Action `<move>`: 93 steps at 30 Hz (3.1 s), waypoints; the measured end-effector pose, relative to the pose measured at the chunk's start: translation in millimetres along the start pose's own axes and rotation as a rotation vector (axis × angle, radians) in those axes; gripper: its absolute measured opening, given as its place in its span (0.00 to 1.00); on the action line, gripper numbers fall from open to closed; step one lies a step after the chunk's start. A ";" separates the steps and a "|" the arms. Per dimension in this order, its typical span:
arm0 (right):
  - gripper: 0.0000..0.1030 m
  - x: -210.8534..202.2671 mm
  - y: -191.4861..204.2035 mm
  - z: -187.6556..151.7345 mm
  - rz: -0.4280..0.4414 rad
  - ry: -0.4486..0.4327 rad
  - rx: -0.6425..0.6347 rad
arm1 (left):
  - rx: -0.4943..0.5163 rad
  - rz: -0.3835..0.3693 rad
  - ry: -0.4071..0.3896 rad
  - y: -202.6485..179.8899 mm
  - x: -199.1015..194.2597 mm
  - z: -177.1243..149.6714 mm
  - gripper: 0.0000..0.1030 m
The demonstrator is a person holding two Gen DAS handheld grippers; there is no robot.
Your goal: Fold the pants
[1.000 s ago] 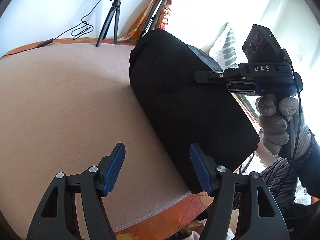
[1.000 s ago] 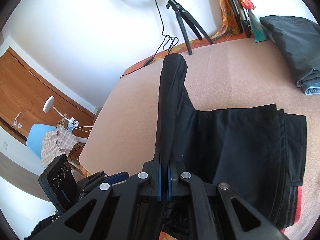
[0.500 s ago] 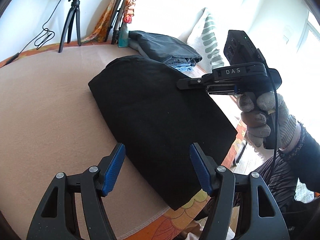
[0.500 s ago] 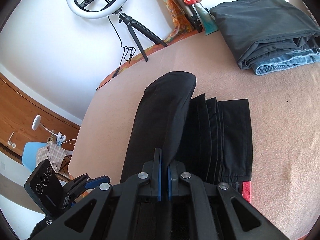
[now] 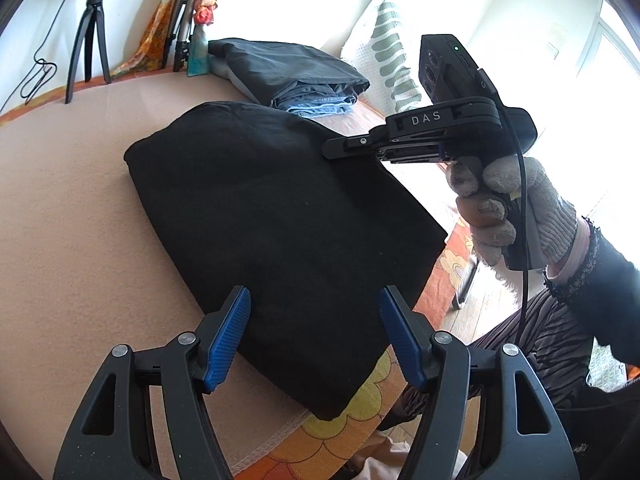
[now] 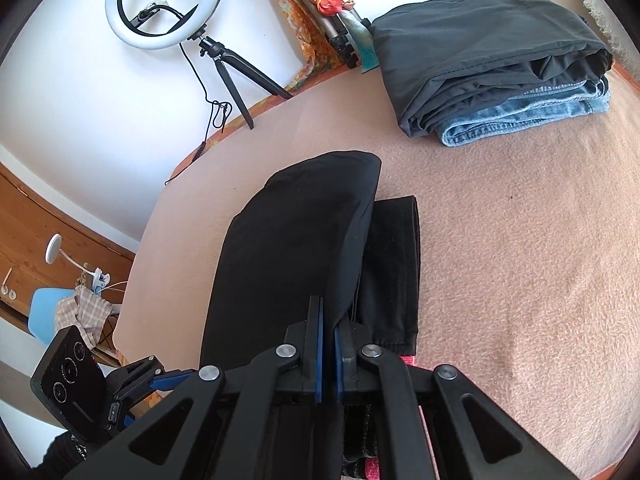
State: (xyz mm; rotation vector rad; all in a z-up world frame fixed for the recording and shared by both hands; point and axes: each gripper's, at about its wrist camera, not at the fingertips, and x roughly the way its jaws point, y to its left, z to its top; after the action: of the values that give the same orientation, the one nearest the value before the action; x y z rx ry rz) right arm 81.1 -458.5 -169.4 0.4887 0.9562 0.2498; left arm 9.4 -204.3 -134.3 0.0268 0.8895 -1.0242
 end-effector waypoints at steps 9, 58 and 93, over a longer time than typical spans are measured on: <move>0.02 23.3 -9.4 -1.4 -0.095 0.045 -0.054 | 0.036 0.010 0.020 -16.2 14.3 -11.4 0.68; 0.53 16.8 -64.2 -39.8 0.341 0.147 0.203 | -0.493 -0.171 -0.006 71.6 22.8 13.3 0.71; 0.15 -4.8 50.4 -48.1 0.069 -0.048 -0.190 | -0.386 -0.060 -0.103 46.3 6.2 24.7 0.22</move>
State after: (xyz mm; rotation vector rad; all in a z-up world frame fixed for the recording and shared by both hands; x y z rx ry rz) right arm 39.0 -403.0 -163.6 0.3518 0.8603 0.3862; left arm 60.9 -193.5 -139.2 -0.3761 0.9844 -0.8864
